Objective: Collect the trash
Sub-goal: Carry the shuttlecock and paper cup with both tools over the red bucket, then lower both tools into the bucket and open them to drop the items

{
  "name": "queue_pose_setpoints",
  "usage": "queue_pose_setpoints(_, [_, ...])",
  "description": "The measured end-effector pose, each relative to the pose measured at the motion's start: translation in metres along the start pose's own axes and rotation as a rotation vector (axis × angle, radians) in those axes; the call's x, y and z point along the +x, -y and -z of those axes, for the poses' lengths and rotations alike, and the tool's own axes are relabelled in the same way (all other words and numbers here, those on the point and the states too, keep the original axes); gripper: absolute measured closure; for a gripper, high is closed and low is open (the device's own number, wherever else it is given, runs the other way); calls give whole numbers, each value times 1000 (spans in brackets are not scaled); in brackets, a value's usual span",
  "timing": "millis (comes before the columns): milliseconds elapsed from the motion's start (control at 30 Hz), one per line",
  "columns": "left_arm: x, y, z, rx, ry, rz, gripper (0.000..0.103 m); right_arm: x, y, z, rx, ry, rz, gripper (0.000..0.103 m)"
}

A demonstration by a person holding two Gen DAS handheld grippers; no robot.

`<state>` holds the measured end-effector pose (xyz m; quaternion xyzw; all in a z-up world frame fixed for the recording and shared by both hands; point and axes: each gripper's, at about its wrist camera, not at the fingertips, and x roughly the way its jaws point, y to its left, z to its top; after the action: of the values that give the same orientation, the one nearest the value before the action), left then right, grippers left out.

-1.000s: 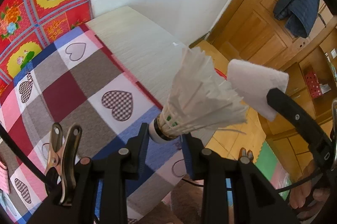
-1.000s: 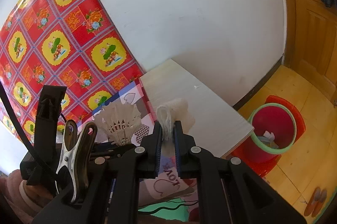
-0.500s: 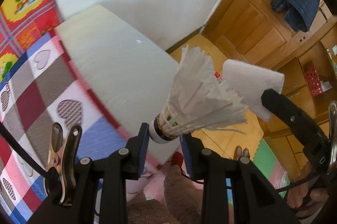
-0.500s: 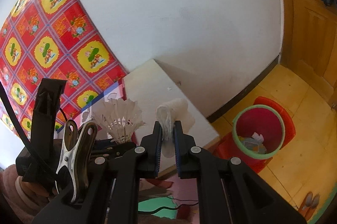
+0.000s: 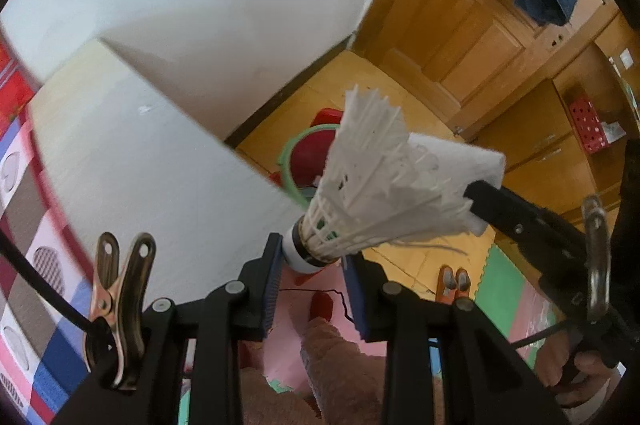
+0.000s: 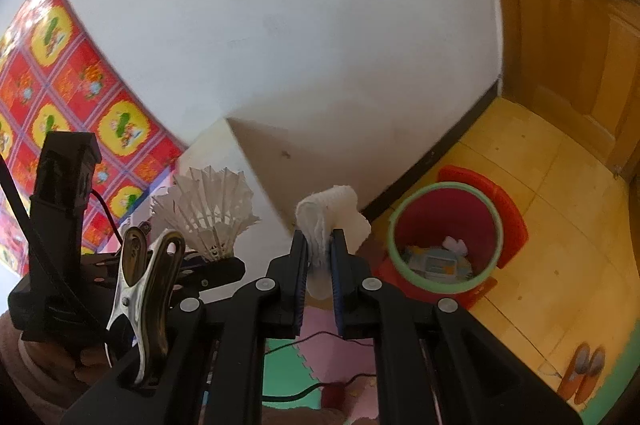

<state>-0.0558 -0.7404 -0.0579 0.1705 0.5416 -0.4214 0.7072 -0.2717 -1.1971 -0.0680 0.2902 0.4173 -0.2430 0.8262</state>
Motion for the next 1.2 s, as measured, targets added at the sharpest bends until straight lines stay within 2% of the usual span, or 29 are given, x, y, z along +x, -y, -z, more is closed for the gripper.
queue_pose_setpoints(400, [53,58,-38,15,-6,14,72,17,82,-9,46,-50,26,91])
queue_pose_setpoints(700, [105,83,-45,4,-22,4,72,49,131,-14,0,-108,20,91])
queue_pose_setpoints(933, [150,83,-55,-20,-12,0,72,81,162,-7,28,-149,8,91])
queue_pose_setpoints(1200, [219,66,-57,-54,-67,-39,72,117,189,5,48,-199,2,91])
